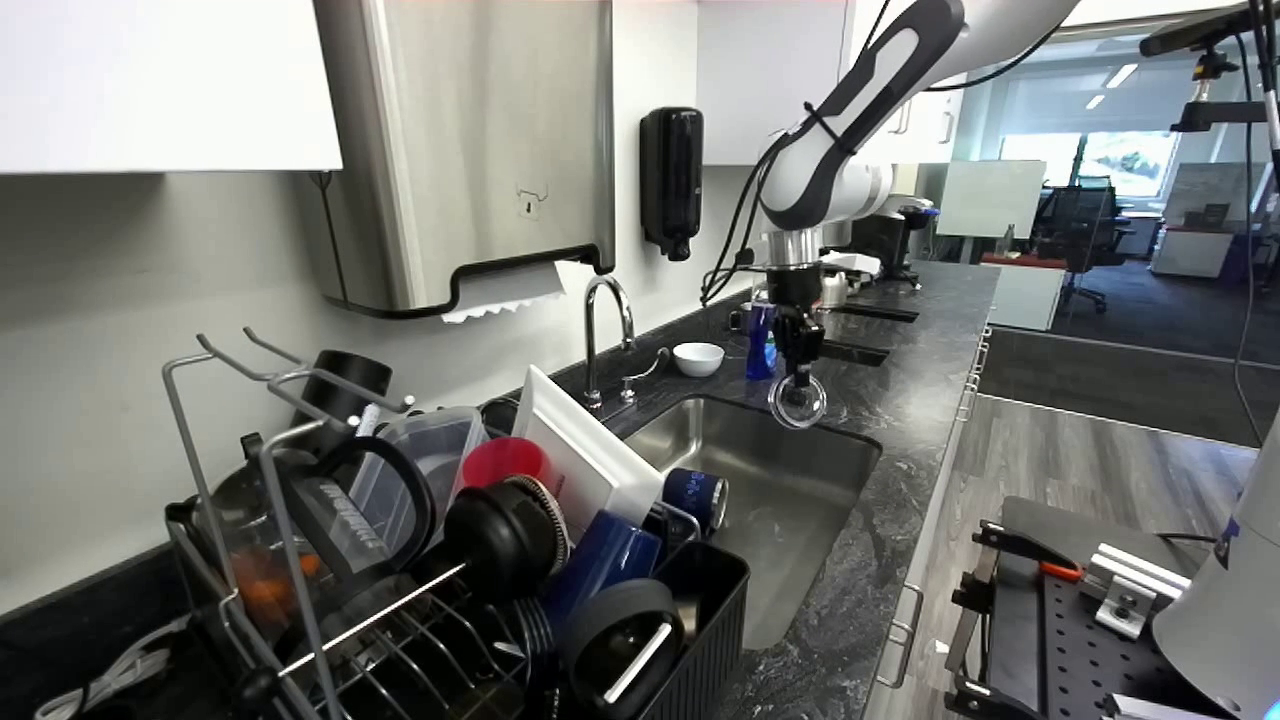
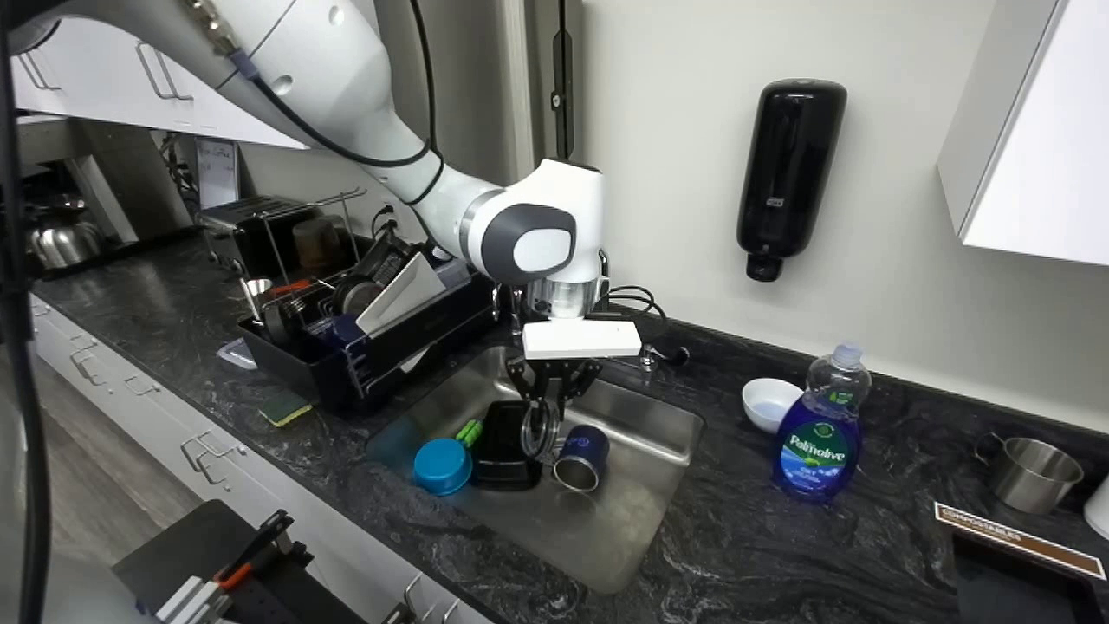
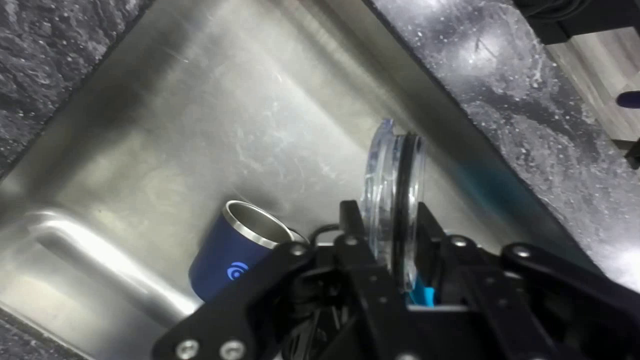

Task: Move the lid away from the edge of the counter

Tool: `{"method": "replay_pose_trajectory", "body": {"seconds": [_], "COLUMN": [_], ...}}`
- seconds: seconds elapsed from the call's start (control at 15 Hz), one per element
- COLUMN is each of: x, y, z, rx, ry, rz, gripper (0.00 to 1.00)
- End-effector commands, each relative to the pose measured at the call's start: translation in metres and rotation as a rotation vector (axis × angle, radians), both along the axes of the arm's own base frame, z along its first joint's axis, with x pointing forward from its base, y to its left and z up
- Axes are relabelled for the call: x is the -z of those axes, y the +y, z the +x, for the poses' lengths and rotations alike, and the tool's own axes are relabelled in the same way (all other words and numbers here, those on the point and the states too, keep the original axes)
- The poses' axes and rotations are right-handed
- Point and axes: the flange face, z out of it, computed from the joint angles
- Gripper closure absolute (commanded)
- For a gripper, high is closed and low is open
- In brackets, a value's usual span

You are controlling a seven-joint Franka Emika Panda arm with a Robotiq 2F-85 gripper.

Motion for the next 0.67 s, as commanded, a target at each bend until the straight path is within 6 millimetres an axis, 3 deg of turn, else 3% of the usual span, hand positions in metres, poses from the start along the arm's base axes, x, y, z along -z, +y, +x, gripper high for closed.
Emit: {"method": "replay_pose_trajectory", "body": {"seconds": [0.0, 0.6], "x": [0.0087, 0.0123], "y": [-0.0066, -0.0161], "z": [-0.0069, -0.0071], "rx": [0.039, 0.239], "ry": [-0.088, -0.251], "rz": [-0.105, -0.391], "gripper": [0.93, 0.93]}}
